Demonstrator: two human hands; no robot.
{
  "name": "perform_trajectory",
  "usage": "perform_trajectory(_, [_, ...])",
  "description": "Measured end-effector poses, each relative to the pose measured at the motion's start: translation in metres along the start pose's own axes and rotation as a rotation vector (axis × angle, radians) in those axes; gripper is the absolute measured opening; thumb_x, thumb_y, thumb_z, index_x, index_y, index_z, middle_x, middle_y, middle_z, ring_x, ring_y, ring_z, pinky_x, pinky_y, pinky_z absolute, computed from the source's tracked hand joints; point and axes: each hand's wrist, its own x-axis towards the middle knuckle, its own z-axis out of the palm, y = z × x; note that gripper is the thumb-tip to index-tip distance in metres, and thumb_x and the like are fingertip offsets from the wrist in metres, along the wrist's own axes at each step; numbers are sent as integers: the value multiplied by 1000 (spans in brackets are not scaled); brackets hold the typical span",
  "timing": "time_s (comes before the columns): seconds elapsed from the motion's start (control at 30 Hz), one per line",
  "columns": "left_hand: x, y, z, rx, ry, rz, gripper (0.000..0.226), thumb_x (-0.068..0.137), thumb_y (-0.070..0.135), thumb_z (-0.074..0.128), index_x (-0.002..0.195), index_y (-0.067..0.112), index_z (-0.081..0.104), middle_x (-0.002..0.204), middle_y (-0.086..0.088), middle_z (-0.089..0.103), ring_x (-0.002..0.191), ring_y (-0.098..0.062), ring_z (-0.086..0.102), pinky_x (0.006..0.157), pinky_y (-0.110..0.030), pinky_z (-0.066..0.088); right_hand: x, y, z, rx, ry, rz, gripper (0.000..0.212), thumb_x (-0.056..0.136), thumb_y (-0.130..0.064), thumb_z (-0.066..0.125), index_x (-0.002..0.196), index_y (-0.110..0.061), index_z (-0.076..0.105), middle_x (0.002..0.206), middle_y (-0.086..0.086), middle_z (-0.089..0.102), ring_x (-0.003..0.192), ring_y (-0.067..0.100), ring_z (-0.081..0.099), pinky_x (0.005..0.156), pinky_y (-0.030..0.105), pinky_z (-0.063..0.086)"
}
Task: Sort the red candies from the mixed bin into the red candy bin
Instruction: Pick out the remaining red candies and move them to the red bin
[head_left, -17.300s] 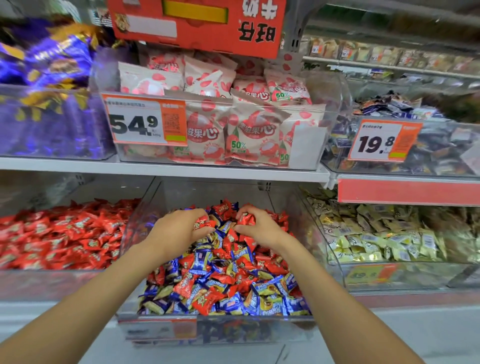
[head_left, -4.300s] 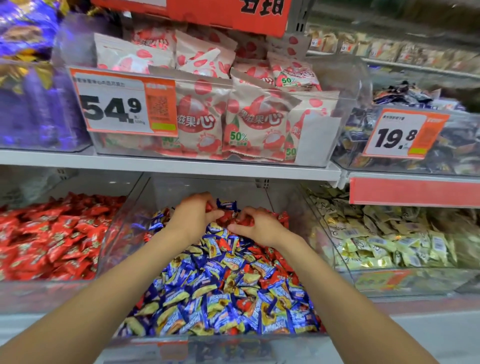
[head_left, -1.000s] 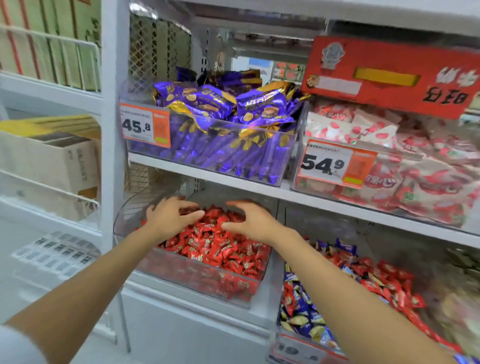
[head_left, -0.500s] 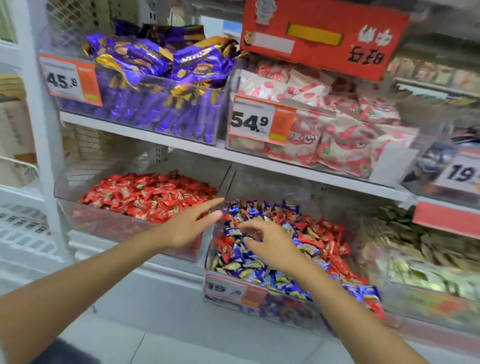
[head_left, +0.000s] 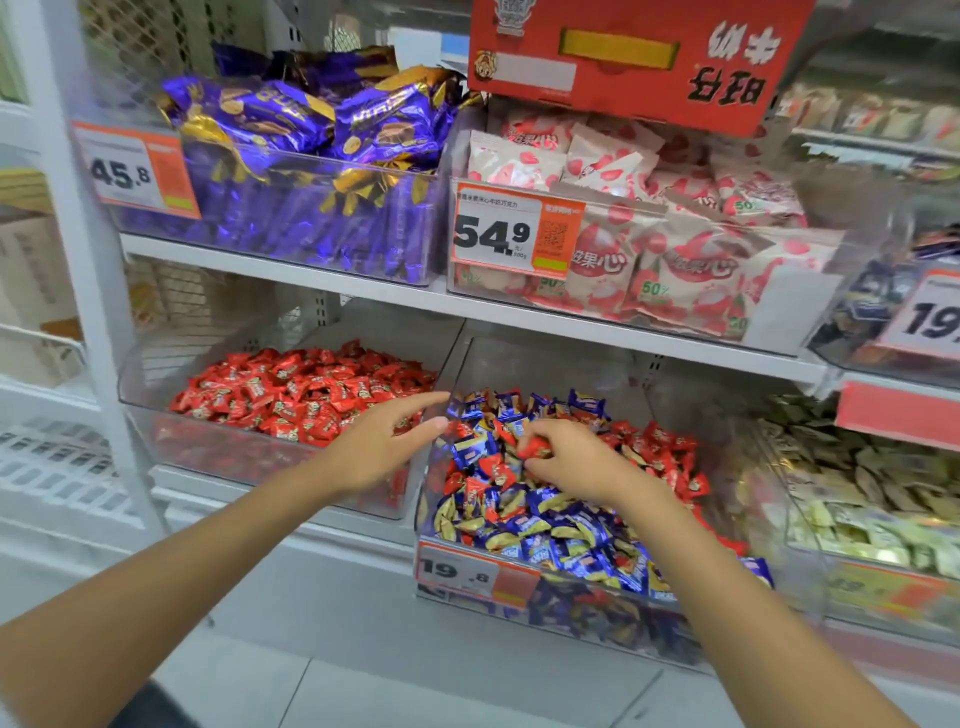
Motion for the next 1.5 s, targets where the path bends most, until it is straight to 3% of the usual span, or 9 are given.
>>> perform_trajectory(0.23, [2,41,6,211,154,224,49,83,40,63,130,33,51,122,21,47,117,-3,41,99,-23,31,-56,42,-42,605,112,159,8,92,-6,60,95,-13,63,75,7,57,61,13,51,54,24,44])
perform_trajectory(0.37, [11,76,40,181,3,253,33,92,24,58,124,30,57,119,15,56,103,-1,54,92,-23,45,-79,51,-51,769,98,248,19,95,0,51,100,-12,65,84,6,54,71,15,53,59,22,48])
perform_trajectory(0.53, [26,60,91,366,-392,43,64,91,48,54,147,31,28,146,-2,41,135,-24,34,110,-44,31,-95,62,-66,764,135,330,14,93,-2,55,98,-11,64,96,9,57,62,12,48,54,21,42])
perform_trajectory(0.6, [31,55,99,524,-426,72,65,87,49,60,144,29,36,132,-4,54,124,-24,45,103,-41,37,-99,66,-73,746,149,338,13,93,-6,57,104,-7,62,88,7,58,59,11,49,50,18,41])
perform_trajectory(0.77, [47,64,93,284,-389,74,28,82,32,72,108,25,63,96,-2,62,82,-17,59,71,-27,43,-107,80,-75,655,161,339,12,93,-5,57,102,-8,63,77,8,58,67,20,51,63,34,42])
perform_trajectory(0.9, [61,76,91,251,-309,125,31,82,43,69,112,35,64,113,11,57,106,-10,52,93,-33,45,-115,82,-89,542,263,272,11,90,-4,61,99,-8,66,76,4,61,67,14,55,62,27,47])
perform_trajectory(1.13, [103,120,171,72,-352,196,40,87,41,64,123,25,61,124,1,61,113,-13,56,97,-31,45,-145,105,-102,395,449,217,6,85,-2,64,87,-7,66,72,-3,58,58,2,49,60,16,42])
perform_trajectory(1.3, [119,130,242,586,-586,223,72,84,66,49,145,31,33,154,-10,23,142,-30,19,115,-46,21,-167,118,-101,500,456,234,12,85,-2,65,82,-14,66,72,-5,57,52,-3,45,53,10,37])
perform_trajectory(1.5, [120,114,233,482,-602,288,17,89,41,59,90,24,56,94,0,45,95,-26,50,82,-33,41,-183,125,-98,515,421,275,10,86,-2,64,83,-11,65,75,-10,57,53,-10,51,53,5,37])
